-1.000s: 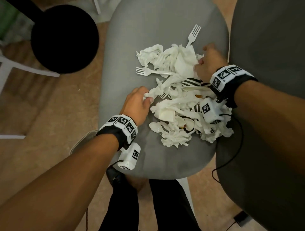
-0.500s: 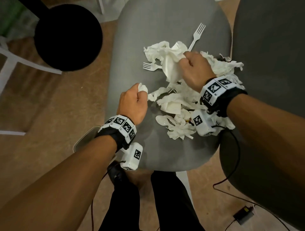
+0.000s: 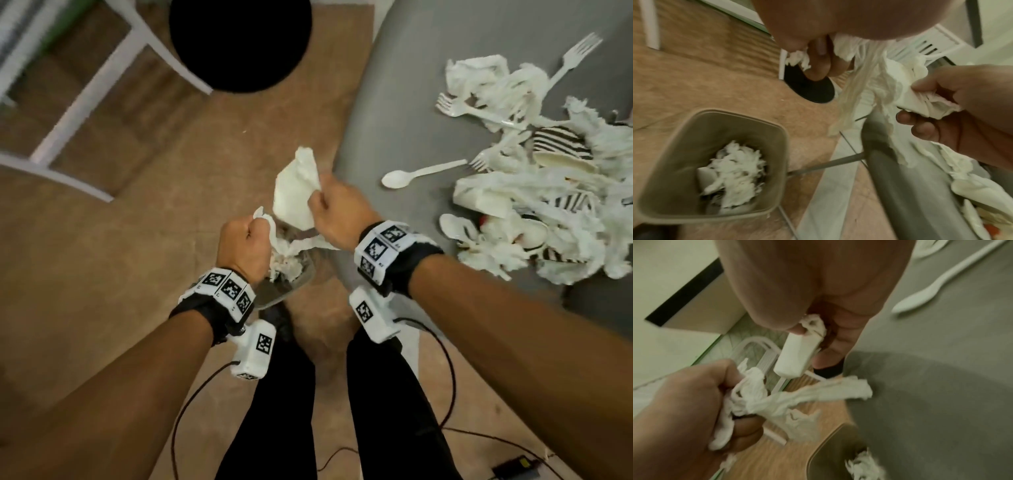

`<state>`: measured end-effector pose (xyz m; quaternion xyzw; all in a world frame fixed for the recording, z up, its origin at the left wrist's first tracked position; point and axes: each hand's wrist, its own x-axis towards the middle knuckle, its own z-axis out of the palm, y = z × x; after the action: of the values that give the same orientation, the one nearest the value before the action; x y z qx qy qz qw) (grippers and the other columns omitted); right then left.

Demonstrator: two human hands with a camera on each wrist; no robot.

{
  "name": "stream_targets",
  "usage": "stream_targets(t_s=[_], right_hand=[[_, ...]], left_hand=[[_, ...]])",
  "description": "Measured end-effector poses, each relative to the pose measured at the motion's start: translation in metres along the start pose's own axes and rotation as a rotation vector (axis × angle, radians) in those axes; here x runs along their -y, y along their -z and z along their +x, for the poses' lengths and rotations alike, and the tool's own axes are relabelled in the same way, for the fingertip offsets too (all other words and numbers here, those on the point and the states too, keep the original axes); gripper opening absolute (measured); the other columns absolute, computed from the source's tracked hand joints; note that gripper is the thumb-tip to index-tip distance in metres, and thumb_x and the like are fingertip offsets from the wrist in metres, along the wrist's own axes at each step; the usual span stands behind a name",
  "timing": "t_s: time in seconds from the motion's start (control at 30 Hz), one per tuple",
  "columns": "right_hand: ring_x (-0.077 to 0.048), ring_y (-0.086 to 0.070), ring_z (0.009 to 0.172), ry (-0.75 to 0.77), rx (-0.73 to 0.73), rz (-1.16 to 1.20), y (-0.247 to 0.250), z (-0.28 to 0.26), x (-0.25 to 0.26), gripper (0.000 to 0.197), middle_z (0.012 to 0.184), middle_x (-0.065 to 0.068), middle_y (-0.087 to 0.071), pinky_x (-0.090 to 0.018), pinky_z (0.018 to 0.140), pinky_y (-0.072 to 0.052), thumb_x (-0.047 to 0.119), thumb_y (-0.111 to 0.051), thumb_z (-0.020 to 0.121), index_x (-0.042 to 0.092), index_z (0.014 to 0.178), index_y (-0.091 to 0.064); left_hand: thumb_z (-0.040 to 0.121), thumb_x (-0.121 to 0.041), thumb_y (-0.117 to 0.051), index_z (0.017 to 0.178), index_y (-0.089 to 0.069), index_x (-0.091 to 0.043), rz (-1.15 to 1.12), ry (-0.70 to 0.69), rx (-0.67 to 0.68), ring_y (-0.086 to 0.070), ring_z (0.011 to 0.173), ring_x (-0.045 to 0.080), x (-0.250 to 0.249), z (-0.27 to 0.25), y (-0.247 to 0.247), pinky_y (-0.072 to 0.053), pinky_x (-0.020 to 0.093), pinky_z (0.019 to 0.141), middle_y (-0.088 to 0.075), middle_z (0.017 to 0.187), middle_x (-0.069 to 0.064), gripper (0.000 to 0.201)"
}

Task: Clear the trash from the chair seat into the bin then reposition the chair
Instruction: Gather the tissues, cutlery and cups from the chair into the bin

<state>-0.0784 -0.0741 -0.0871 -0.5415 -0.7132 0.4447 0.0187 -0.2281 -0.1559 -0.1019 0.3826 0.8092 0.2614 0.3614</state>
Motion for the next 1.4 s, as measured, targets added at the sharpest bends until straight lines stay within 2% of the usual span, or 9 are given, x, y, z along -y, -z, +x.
stream_targets(t_s=[0.3, 0.53, 0.67, 0.77, 0.9, 1.03, 1.13, 1.27, 1.4], right_hand=[[-0.039, -0.062, 0.111, -0.181, 0.310, -0.185, -0.118, 0.000, 0.003, 0.038, 0.122, -0.017, -0.066, -0.035, 0.083, -0.046, 0.037, -0.048, 0.098, 0.011, 0.125, -0.056], [-0.028, -0.059, 0.122, -0.191, 0.323, -0.061, -0.101, -0.003, -0.009, 0.038, 0.132, -0.009, -0.063, -0.029, 0.098, -0.046, 0.029, -0.050, 0.098, 0.017, 0.134, -0.056], [-0.020, -0.065, 0.109, -0.090, 0.185, 0.029, -0.080, -0.008, 0.001, 0.028, 0.119, -0.003, -0.070, -0.031, 0.093, -0.052, 0.023, -0.051, 0.096, 0.019, 0.121, -0.065], [-0.017, -0.066, 0.101, -0.041, 0.131, 0.107, -0.053, -0.011, 0.006, 0.025, 0.113, -0.001, -0.069, -0.030, 0.089, -0.054, 0.023, -0.052, 0.096, 0.020, 0.118, -0.065], [-0.020, -0.063, 0.102, -0.007, -0.003, 0.117, 0.013, -0.008, -0.010, 0.024, 0.117, -0.003, -0.065, -0.032, 0.092, -0.051, 0.021, -0.052, 0.095, 0.020, 0.114, -0.066], [-0.020, -0.072, 0.084, -0.103, -0.209, 0.216, 0.095, -0.007, -0.053, 0.016, 0.105, 0.001, -0.070, -0.041, 0.085, -0.058, 0.024, -0.051, 0.092, 0.027, 0.101, -0.063], [-0.022, -0.072, 0.085, -0.196, -0.349, 0.229, 0.155, -0.010, -0.096, 0.017, 0.098, 0.006, -0.069, -0.046, 0.085, -0.058, 0.031, -0.050, 0.086, 0.029, 0.099, -0.062], [-0.022, -0.072, 0.087, -0.314, -0.311, 0.107, 0.216, -0.014, -0.155, 0.017, 0.096, 0.004, -0.071, -0.043, 0.086, -0.058, 0.027, -0.052, 0.090, 0.026, 0.104, -0.060], [-0.026, -0.066, 0.096, -0.314, -0.257, -0.093, 0.243, -0.013, -0.187, 0.024, 0.107, -0.004, -0.072, -0.031, 0.086, -0.051, 0.017, -0.050, 0.094, 0.021, 0.113, -0.064]], left_hand=[[0.087, -0.023, -0.044, 0.055, -0.035, -0.018, 0.027, 0.208, 0.046, -0.037, 0.055, 0.021, 0.107, -0.002, 0.017, -0.028, 0.033, 0.054, -0.039, 0.055, -0.001, 0.034], [0.088, -0.029, -0.056, 0.081, -0.059, -0.009, 0.203, 0.247, 0.210, -0.061, 0.080, 0.031, 0.123, 0.007, -0.001, -0.038, 0.029, 0.065, -0.063, 0.080, 0.009, 0.021], [0.079, -0.055, -0.050, 0.104, -0.059, -0.022, 0.365, 0.285, 0.393, -0.060, 0.092, 0.028, 0.113, 0.024, -0.012, -0.048, 0.036, 0.084, -0.066, 0.099, 0.003, 0.042], [0.068, -0.064, -0.040, 0.103, -0.061, -0.021, 0.623, 0.195, 0.426, -0.062, 0.090, 0.035, 0.093, 0.040, -0.015, -0.052, 0.047, 0.089, -0.069, 0.100, 0.008, 0.059], [0.089, -0.046, -0.048, 0.103, -0.058, -0.013, 0.787, -0.006, 0.351, -0.059, 0.085, 0.034, 0.025, 0.055, -0.020, -0.049, 0.045, 0.088, -0.066, 0.099, 0.011, 0.036], [0.090, -0.033, -0.046, 0.093, -0.063, -0.015, 0.658, -0.194, 0.299, -0.065, 0.085, 0.034, -0.062, 0.062, -0.049, -0.052, 0.042, 0.084, -0.069, 0.086, 0.010, 0.024], [0.089, -0.024, -0.051, 0.105, -0.061, -0.017, 0.488, -0.390, 0.310, -0.060, 0.099, 0.030, -0.125, 0.064, -0.094, -0.049, 0.038, 0.088, -0.066, 0.105, 0.008, 0.021], [0.088, -0.029, -0.057, 0.125, -0.056, -0.018, 0.702, -0.609, 0.461, -0.050, 0.116, 0.031, -0.175, 0.051, -0.163, -0.040, 0.042, 0.098, -0.057, 0.124, 0.008, 0.039], [0.087, -0.020, -0.058, 0.124, -0.052, -0.014, 0.932, -0.594, 0.492, -0.047, 0.117, 0.033, -0.176, 0.040, -0.203, -0.036, 0.042, 0.095, -0.055, 0.127, 0.012, 0.038]])
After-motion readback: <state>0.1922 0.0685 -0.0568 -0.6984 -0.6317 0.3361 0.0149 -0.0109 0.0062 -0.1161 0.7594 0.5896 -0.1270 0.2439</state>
